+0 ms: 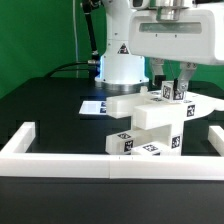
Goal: Assemble chair
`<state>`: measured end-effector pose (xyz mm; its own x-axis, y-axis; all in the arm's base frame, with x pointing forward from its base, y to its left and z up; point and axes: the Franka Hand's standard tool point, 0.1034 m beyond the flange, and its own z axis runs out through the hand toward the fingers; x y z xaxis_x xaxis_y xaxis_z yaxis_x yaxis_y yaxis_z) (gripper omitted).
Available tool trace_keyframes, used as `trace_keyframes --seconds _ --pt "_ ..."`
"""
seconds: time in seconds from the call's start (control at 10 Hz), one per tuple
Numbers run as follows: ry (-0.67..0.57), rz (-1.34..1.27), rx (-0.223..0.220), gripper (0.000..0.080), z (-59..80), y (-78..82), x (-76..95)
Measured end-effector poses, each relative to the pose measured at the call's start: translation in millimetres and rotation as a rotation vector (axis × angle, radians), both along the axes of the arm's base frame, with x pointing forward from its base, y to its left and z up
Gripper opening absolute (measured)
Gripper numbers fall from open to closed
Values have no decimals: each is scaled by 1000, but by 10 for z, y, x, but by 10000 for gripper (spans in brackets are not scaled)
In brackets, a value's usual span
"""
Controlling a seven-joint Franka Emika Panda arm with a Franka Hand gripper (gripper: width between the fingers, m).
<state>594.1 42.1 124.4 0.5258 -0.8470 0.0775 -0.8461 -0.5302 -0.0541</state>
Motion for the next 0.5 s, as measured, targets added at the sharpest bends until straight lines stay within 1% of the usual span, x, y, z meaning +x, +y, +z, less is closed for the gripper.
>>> trace_keyframes --seconds 0.1,0.2,0.3,0.5 --pt "1 26 -2 536 0 2 0" --pt "2 36 -3 625 0 13 -1" --pt "6 143 -13 643 0 34 -3" --pt "9 345 -32 648 3 71 3"
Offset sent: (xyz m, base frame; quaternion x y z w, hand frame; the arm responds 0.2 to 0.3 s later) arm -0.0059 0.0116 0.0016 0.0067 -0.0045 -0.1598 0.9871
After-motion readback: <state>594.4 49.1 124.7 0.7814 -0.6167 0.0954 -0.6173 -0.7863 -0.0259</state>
